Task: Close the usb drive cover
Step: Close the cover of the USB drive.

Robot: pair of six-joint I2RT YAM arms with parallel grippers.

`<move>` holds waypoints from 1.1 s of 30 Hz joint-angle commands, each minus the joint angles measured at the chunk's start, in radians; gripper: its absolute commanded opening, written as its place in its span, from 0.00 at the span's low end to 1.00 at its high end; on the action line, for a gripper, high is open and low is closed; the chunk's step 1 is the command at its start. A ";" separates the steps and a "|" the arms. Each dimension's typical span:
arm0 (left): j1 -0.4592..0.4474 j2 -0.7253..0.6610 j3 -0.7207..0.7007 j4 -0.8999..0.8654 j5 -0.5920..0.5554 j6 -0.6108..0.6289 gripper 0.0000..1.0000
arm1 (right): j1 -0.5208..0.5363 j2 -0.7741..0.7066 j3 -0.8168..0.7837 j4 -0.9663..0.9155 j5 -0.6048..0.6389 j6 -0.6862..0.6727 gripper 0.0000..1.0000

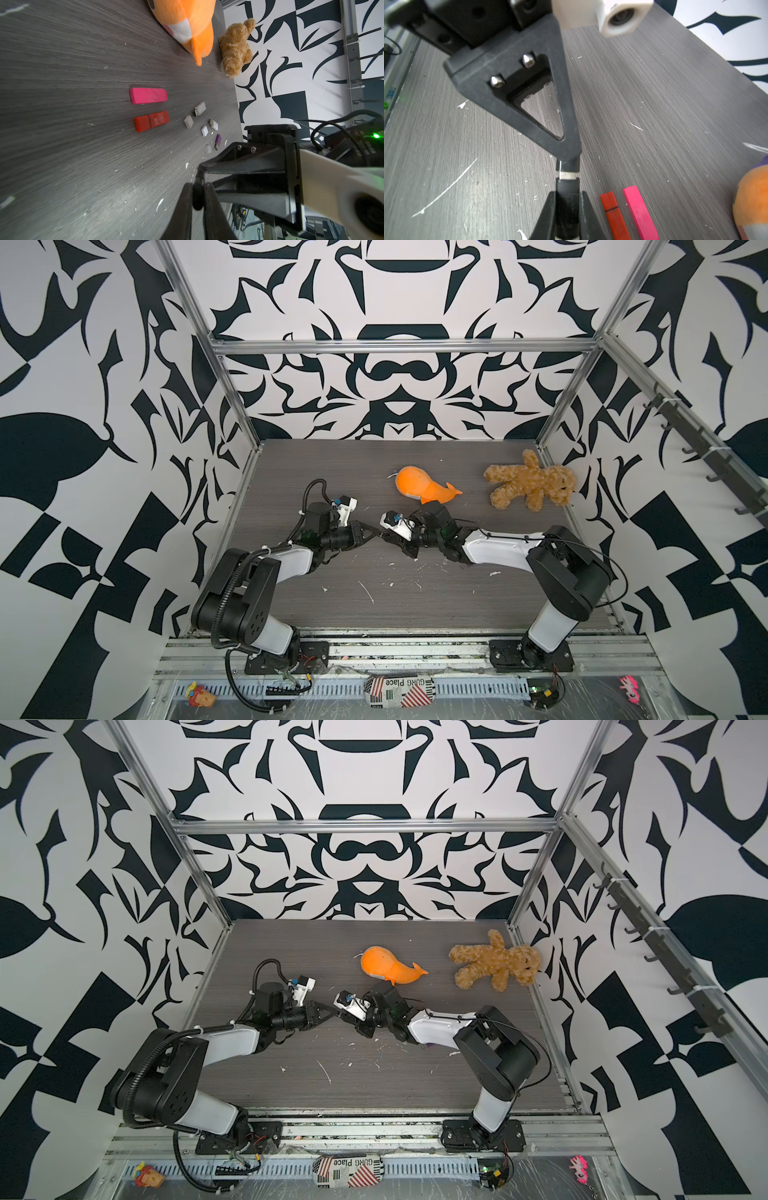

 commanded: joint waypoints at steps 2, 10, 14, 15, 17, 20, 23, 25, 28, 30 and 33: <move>-0.009 0.031 0.003 0.000 0.036 -0.001 0.14 | -0.002 -0.002 0.029 0.075 -0.123 -0.087 0.12; -0.024 0.044 0.009 0.000 0.039 0.001 0.14 | -0.040 0.022 0.055 0.140 -0.169 -0.090 0.12; -0.037 0.049 0.012 0.005 0.031 0.001 0.14 | -0.041 0.032 0.069 0.191 -0.166 -0.034 0.12; -0.039 0.050 0.011 0.009 0.029 -0.002 0.14 | -0.040 0.034 0.068 0.210 -0.166 -0.015 0.12; -0.043 0.053 0.010 0.012 0.028 -0.005 0.14 | -0.041 0.035 0.067 0.237 -0.165 0.008 0.12; -0.052 0.063 0.009 0.013 0.031 -0.005 0.14 | -0.041 0.033 0.065 0.260 -0.164 0.018 0.12; -0.064 0.075 0.007 0.011 0.031 0.003 0.13 | -0.041 0.030 0.077 0.260 -0.167 0.018 0.11; -0.070 0.086 0.005 0.013 0.029 0.004 0.13 | -0.041 0.034 0.088 0.266 -0.172 0.028 0.11; -0.081 0.096 0.004 0.019 0.029 0.004 0.13 | -0.040 0.050 0.104 0.294 -0.172 0.051 0.11; -0.085 0.099 0.005 0.023 0.029 0.005 0.13 | -0.040 0.062 0.116 0.310 -0.171 0.065 0.11; -0.087 0.100 0.002 0.029 0.025 0.006 0.13 | -0.041 0.076 0.127 0.347 -0.164 0.086 0.11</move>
